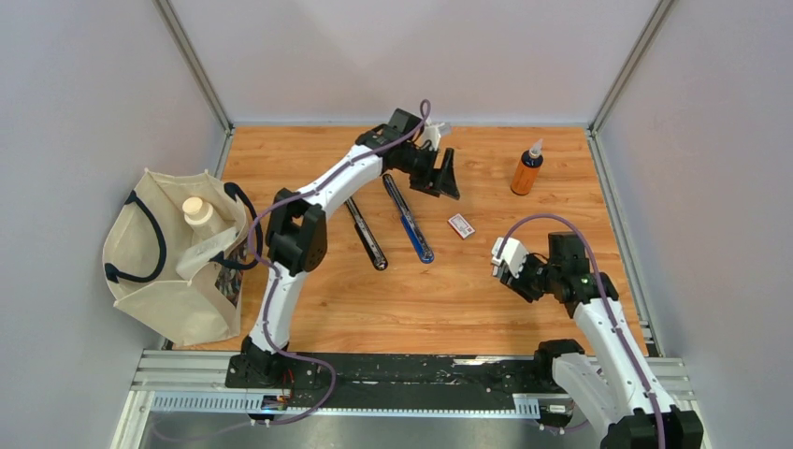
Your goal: Load the staples into the stapler
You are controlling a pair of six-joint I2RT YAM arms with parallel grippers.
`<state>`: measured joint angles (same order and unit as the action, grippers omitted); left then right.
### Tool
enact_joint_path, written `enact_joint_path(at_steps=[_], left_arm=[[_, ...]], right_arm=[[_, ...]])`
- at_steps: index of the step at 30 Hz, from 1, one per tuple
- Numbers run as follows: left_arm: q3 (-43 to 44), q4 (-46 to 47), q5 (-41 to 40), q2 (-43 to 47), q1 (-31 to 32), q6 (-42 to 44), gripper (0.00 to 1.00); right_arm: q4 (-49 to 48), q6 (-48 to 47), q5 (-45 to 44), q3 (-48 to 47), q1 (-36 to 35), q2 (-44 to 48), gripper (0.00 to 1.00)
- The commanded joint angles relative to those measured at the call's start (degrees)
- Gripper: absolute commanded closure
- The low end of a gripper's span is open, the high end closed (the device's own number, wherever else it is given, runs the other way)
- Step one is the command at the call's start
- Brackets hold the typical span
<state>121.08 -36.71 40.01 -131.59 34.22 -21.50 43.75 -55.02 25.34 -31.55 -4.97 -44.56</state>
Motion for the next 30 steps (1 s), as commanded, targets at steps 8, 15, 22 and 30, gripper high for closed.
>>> enact_joint_path(at_steps=[8,15,22,30], left_arm=[[-21.7,-14.1,5.2,36.3,-20.0,16.0,0.14],[-29.8,-28.9,12.5,46.7,-39.7,29.1,0.14],[-45.1,-27.7,11.1,56.7,-48.6,34.0,0.14],[-49.3,-26.1,10.7,60.0,-49.1,34.0,0.13]], right_arm=[[-6.3,-2.8,-2.4,-1.7,-10.9,-8.6,0.56],[-7.0,-3.4,-5.6,-6.1,-17.4,-18.8,0.56],[-10.3,-2.9,-9.5,-9.8,-23.0,-27.3,0.56],[-11.1,-2.0,-12.9,-13.8,-27.5,-35.9,0.56]])
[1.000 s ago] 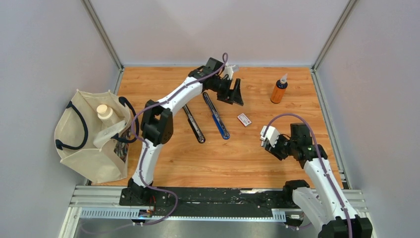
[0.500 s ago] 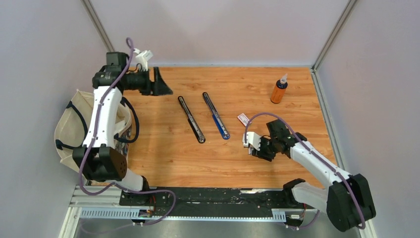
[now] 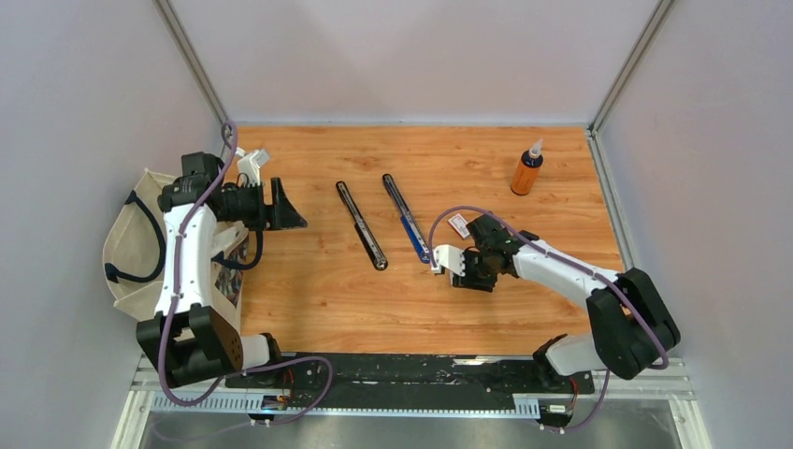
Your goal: Load the staples into the stapler
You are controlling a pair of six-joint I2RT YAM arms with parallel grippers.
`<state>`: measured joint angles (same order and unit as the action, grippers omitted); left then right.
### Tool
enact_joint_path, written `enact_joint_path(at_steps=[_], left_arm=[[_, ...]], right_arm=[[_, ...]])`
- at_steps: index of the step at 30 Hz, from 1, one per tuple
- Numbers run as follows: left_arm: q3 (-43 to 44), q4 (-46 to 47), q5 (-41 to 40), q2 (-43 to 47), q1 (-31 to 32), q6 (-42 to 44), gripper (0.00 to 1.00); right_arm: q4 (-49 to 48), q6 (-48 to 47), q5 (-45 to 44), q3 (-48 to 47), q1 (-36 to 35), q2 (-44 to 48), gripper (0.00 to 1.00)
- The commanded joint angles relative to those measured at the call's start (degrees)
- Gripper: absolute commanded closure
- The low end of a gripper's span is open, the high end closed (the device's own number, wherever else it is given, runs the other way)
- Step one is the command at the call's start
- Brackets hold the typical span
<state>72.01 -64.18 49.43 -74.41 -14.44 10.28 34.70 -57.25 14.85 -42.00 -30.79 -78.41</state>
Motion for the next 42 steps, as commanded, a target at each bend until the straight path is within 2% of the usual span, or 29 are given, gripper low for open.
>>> enact_joint_path(at_steps=[1,15,19,27,36,42], left_arm=[[-0.6,2.4,1.3,3.6,-0.4,1.5,0.13],[-3.8,5.6,0.1,8.0,-0.4,-0.1,0.13],[-4.1,6.0,0.1,8.2,-0.4,-0.2,0.12],[-4.5,6.4,1.0,8.8,-0.4,-0.2,0.12],[-5.0,6.7,1.9,9.8,-0.4,0.1,0.12],[-5.6,6.9,2.0,11.0,-0.4,0.2,0.12]], right_arm=[[-2.2,0.3,-3.2,-3.5,-2.3,-2.7,0.56],[-1.3,-0.6,-7.6,-5.5,-5.4,-8.7,0.52],[-0.9,-0.6,-8.4,-5.4,-5.7,-9.0,0.47],[-2.9,0.9,-13.8,-3.2,-5.6,-6.8,0.26],[-13.5,7.1,-19.7,0.2,-4.0,-4.6,0.25],[-4.6,10.0,-16.1,-4.5,-3.5,0.4,0.26]])
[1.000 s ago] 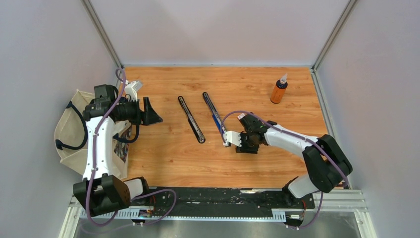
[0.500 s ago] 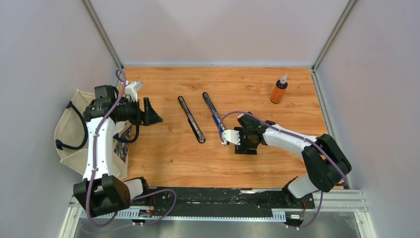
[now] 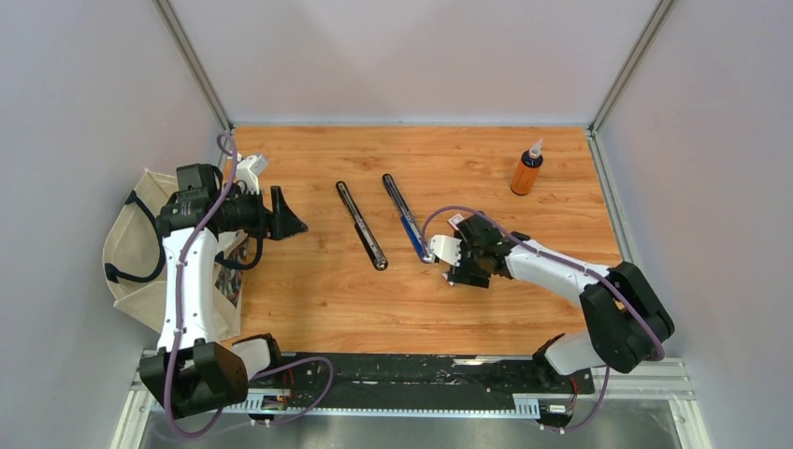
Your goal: Load the staples into the stapler
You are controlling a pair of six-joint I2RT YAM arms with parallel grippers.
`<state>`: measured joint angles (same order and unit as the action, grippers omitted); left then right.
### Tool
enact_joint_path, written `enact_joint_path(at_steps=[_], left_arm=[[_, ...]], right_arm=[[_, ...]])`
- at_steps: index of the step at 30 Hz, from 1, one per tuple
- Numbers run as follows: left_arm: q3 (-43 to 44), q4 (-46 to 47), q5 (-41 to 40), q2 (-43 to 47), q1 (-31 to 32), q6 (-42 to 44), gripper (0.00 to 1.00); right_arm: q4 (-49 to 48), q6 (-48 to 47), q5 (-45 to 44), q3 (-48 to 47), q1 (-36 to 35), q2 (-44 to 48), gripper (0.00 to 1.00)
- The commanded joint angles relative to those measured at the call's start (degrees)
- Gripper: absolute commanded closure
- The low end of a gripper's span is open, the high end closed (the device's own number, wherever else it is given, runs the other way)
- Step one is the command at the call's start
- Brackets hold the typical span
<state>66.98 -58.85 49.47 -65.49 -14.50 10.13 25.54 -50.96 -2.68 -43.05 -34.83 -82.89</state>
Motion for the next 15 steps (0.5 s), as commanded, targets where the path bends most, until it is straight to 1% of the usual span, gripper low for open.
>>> enact_joint_path(at_steps=[1,2,4,6,9,15], left_arm=[[-0.7,1.7,1.9,2.3,-0.4,0.2,0.11],[-0.8,1.9,1.9,2.5,-0.4,0.3,0.11],[-0.8,2.0,1.9,2.6,-0.4,0.2,0.11],[-0.9,2.0,1.9,2.7,-0.4,0.2,0.11],[-0.9,2.1,1.8,2.8,-0.4,0.2,0.11],[-1.3,2.7,1.4,3.4,-0.4,0.0,0.11]], right_arm=[[6.8,5.0,1.7,-4.8,0.7,5.6,0.26],[8.5,7.2,5.1,-6.5,0.8,6.2,0.26],[12.2,10.8,7.2,-9.9,0.8,6.2,0.27],[14.4,15.9,7.4,-13.2,0.8,4.9,0.29],[18.1,22.6,7.1,-18.5,0.9,0.6,0.33],[19.6,31.5,7.8,-21.1,0.4,-5.3,0.40]])
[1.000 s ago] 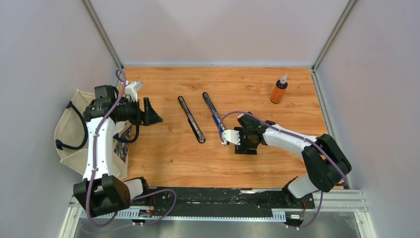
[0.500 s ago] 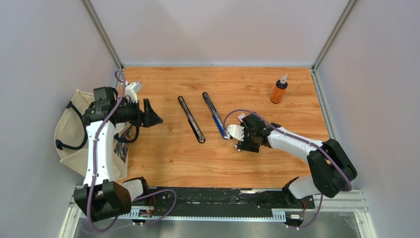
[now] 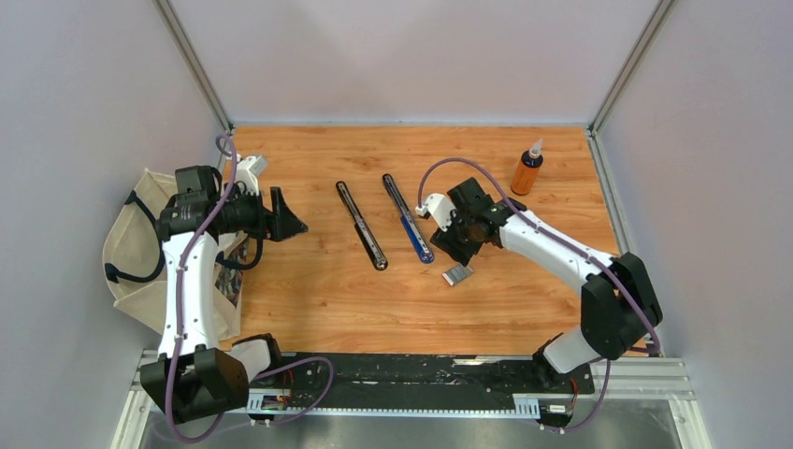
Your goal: Load the staples into the stapler
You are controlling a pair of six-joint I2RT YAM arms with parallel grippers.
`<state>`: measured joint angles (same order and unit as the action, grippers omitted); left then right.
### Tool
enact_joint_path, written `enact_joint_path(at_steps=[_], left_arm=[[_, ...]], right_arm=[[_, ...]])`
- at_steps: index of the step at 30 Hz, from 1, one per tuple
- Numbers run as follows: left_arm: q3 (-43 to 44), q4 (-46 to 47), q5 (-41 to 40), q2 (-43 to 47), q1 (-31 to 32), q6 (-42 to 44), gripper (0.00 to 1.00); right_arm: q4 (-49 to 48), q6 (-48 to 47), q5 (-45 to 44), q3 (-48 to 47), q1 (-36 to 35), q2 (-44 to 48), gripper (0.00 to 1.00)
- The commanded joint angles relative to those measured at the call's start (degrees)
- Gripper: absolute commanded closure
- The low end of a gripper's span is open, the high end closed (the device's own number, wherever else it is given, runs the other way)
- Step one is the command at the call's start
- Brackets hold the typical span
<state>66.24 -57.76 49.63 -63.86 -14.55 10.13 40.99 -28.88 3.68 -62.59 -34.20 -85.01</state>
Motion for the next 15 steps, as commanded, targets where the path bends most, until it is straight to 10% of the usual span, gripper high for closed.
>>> enact_joint_path(at_steps=[1,15], left_arm=[[-0.6,1.6,1.2,1.8,-0.4,-0.1,0.11],[-1.3,2.5,0.3,1.5,-0.4,-0.3,0.11]], right_arm=[[4.0,9.9,1.2,-1.5,-0.3,-3.8,0.41],[1.9,12.2,4.0,1.0,-1.0,-7.9,0.45]])
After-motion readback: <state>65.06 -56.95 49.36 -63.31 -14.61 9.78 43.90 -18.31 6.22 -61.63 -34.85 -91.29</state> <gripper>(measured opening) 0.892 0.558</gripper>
